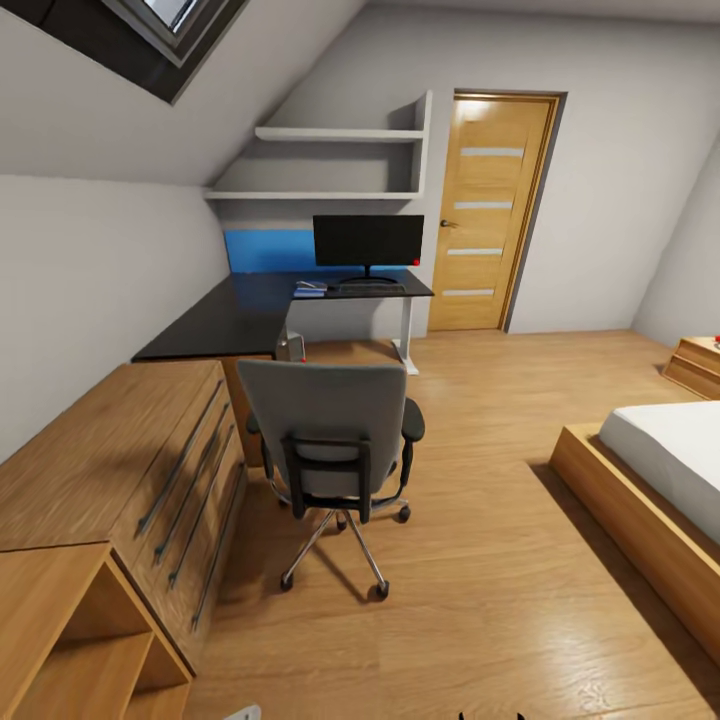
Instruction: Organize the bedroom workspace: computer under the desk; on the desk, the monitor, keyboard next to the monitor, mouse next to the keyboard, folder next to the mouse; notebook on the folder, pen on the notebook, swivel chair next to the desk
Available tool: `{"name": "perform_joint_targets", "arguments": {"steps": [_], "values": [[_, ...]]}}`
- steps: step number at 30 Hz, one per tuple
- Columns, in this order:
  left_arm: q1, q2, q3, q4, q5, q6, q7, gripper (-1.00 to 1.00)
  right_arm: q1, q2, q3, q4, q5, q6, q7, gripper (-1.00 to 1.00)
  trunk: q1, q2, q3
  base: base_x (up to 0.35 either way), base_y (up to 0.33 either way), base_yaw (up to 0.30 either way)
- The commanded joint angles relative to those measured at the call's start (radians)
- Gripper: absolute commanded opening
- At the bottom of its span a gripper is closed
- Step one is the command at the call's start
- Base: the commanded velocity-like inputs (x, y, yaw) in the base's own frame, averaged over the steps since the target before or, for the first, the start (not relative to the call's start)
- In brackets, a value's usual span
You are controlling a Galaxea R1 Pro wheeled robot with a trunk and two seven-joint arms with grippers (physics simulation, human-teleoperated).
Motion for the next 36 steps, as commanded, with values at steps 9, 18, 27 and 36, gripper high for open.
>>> {"name": "perform_joint_targets", "arguments": {"steps": [9, 18, 27, 36], "values": [[-0.133, -0.014, -0.009, -0.013, 0.008, 0.067, 0.006, 1.0, -0.136, 0.007, 0.005, -0.066, -0.013, 0.181, -0.011, 1.0, 0.035, -0.064, -0.029, 0.0, 0.0, 0.0], [-0.339, -0.044, -0.01, -0.015, 0.001, 0.261, 0.005, 1.0, -0.475, 0.089, 0.0, -0.083, -0.016, 0.567, -0.008, 1.0, 0.069, -0.127, -0.057, 0.0, 0.0, 0.0], [-0.451, -0.047, -0.01, -0.014, -0.04, 0.272, 0.004, 1.0, -0.587, 0.17, 0.0, -0.091, -0.016, 0.732, -0.002, 1.0, 0.104, -0.19, -0.086, 0.0, 0.0, 0.0], [-0.484, -0.047, -0.011, -0.003, -0.048, 0.269, 0.004, 1.0, -0.603, 0.17, 0.0, -0.069, -0.018, 0.724, 0.034, 1.0, 0.138, -0.253, -0.114, 0.0, 0.0, 0.0]]}}
